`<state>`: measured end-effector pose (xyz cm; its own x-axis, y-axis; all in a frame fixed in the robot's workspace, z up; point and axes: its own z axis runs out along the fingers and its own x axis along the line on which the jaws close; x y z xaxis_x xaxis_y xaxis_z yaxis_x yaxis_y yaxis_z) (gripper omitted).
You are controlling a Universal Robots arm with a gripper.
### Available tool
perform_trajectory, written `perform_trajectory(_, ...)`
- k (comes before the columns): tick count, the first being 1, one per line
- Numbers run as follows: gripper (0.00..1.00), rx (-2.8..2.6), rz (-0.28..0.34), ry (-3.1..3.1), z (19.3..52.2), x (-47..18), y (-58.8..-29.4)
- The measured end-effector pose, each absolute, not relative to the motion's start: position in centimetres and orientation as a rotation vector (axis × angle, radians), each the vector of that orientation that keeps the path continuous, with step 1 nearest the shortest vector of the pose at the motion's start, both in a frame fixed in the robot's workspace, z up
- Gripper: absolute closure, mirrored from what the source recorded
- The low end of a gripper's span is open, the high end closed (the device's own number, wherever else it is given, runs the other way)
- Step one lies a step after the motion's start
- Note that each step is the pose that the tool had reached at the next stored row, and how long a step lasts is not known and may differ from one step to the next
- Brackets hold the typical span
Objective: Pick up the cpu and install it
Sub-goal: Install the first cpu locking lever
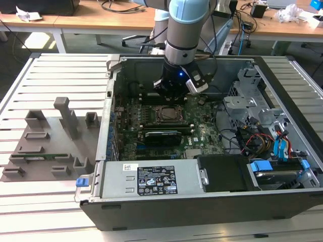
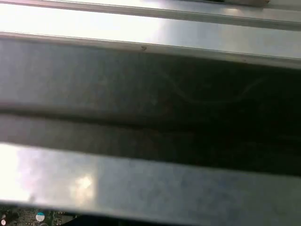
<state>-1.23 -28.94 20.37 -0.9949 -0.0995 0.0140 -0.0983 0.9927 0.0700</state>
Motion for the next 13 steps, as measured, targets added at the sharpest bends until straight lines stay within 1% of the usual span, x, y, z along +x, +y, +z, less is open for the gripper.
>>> perform_trajectory(5, 0.89, 0.154, -0.115, -3.118, 20.1, -0.5, -29.0)
perform_trajectory(8, 0.89, 0.155, -0.142, -3.118, 20.0, -0.4, -29.0)
perform_trajectory(10, 0.89, 0.155, -0.143, -3.118, 20.2, -0.4, -29.0)
perform_trajectory(13, 0.89, 0.154, -0.121, -3.118, 21.1, -0.4, -29.0)
